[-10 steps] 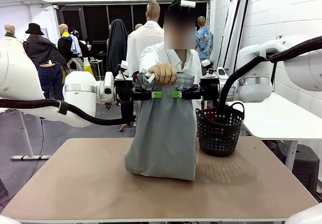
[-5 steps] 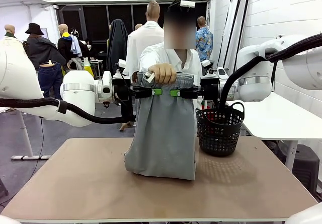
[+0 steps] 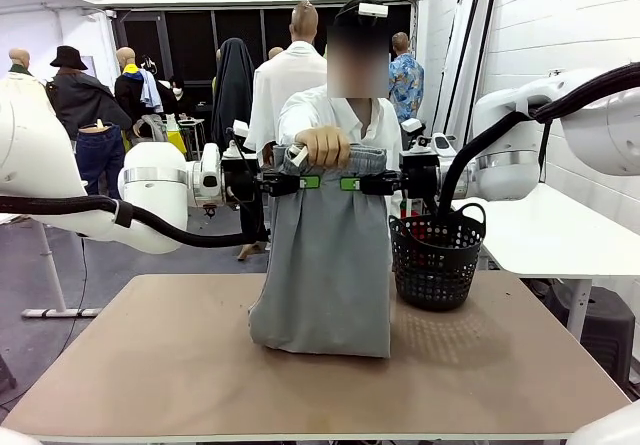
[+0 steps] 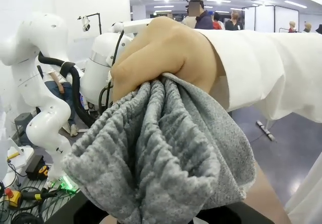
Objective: Fold the training pants.
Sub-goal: Release the ends of the Training pants and then grab the overlapped ends, then fold the Training pants in half.
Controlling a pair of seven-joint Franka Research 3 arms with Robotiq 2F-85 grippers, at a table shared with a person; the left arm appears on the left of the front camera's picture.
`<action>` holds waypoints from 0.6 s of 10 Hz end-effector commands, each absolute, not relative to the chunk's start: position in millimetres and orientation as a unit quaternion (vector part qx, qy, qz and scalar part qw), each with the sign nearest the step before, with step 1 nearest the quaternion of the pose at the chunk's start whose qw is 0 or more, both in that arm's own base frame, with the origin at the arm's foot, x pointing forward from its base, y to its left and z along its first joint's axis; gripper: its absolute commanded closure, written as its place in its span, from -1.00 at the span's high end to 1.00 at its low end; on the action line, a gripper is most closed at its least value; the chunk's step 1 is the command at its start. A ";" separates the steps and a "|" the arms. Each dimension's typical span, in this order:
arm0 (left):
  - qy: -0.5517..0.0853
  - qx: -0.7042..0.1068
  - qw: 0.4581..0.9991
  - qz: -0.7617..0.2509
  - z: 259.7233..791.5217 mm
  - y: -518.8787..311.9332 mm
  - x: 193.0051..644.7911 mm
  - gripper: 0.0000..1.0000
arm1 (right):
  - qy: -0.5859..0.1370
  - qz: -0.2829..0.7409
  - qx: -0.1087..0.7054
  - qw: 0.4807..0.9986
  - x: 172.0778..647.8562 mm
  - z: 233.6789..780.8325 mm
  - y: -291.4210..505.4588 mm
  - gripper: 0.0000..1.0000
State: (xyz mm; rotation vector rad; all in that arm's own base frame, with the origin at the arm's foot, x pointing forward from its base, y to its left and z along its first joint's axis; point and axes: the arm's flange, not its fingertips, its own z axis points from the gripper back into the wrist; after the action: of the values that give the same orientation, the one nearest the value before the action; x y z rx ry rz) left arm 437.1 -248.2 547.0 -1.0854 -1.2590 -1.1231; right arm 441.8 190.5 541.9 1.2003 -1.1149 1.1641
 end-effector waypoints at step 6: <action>-0.529 -0.456 0.538 -0.472 547.0 -248.2 437.1 -1.00 | -0.468 0.489 0.504 0.536 441.8 541.9 190.5 -1.00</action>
State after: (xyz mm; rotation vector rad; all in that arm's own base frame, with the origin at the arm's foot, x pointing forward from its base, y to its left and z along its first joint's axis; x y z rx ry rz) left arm 438.1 -248.8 544.4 -1.0986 -1.2354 -1.1321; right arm 444.7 189.8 539.9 1.1922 -1.1069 1.1689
